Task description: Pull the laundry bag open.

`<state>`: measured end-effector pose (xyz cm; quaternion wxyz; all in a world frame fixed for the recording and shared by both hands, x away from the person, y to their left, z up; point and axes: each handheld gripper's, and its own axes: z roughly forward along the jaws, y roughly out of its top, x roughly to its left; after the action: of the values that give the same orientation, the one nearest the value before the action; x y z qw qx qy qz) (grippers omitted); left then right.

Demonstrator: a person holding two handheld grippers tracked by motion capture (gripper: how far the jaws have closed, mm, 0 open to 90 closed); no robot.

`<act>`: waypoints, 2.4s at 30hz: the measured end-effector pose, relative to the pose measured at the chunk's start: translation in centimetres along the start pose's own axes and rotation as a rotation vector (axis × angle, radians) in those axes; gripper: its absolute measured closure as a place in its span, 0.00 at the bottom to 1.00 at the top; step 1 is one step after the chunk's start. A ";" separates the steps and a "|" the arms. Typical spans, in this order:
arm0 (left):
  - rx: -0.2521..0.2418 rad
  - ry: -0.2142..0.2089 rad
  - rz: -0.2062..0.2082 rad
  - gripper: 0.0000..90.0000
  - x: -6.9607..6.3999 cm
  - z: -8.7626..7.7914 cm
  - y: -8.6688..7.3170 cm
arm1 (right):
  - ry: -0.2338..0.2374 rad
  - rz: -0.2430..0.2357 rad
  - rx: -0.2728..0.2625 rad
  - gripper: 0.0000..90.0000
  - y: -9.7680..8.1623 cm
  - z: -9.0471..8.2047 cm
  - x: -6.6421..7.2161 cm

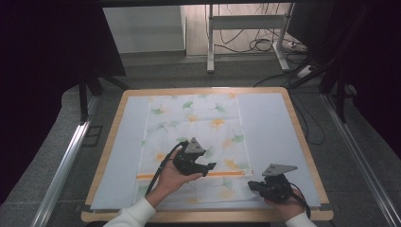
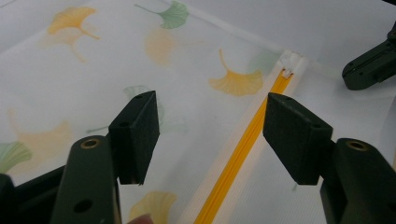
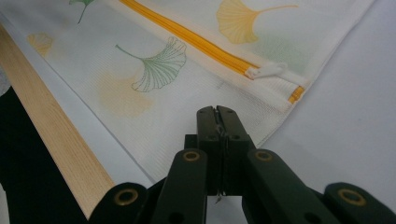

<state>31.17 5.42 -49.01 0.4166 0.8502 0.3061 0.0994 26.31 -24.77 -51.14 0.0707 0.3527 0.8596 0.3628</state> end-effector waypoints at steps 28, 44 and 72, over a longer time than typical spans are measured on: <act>0.016 -0.071 0.018 0.39 -2.1 3.9 3.2 | -0.004 0.000 0.034 0.98 0.1 0.9 -0.4; 0.017 -0.094 0.022 0.39 -2.8 5.0 3.9 | -0.004 0.001 0.034 0.98 0.1 1.0 -0.4; 0.087 -0.145 0.011 0.44 -4.2 9.4 4.5 | 0.001 -0.002 0.041 0.97 0.1 1.0 -0.5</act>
<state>33.82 -5.26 -51.19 0.3996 0.8742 0.2746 0.0264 27.06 -24.45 -51.88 0.0630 0.3532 0.8673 0.3451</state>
